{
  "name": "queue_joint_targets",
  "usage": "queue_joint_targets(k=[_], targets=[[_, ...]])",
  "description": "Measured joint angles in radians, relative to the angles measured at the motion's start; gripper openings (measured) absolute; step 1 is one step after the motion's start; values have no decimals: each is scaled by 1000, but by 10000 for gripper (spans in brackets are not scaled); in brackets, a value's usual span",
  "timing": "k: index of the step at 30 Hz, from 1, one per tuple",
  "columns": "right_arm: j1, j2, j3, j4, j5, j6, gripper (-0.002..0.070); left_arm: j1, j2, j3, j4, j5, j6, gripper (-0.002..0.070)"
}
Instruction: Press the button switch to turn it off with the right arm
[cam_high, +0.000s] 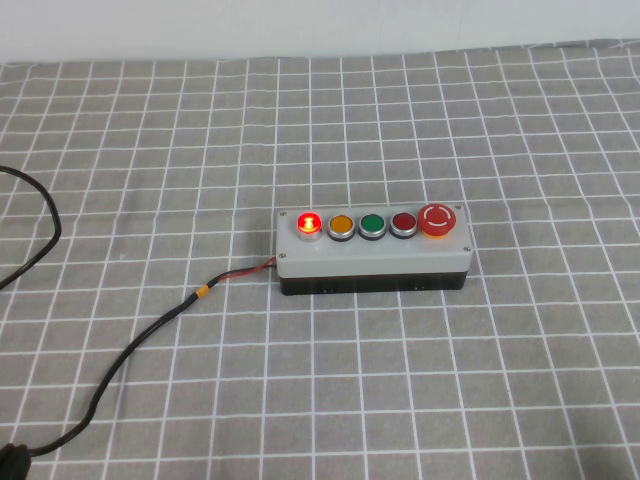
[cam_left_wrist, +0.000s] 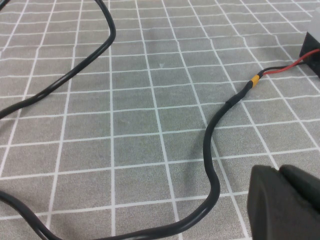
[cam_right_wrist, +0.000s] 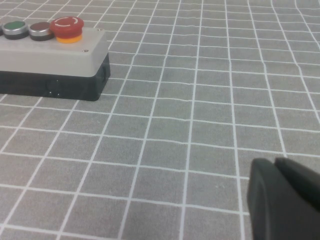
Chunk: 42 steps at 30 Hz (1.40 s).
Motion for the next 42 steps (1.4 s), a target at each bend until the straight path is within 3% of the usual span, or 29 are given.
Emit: queue_joint_targets(k=[11, 14, 21, 28, 35, 42], targets=[[0, 0, 0, 66, -8, 0, -17, 0, 0, 0, 0, 0, 0, -3], [0, 0, 0, 186, -48, 0, -17, 0, 0, 0, 0, 0, 0, -3], [0, 0, 0, 651, -273, 0, -17, 0, 0, 0, 0, 0, 0, -3], [0, 0, 0, 806, -376, 0, -17, 0, 0, 0, 0, 0, 0, -3], [0, 36, -41, 843, -164, 0, -17, 0, 0, 0, 0, 0, 0, -3], [0, 425, -346, 641, 236, 0, -17, 0, 0, 0, 0, 0, 0, -3]])
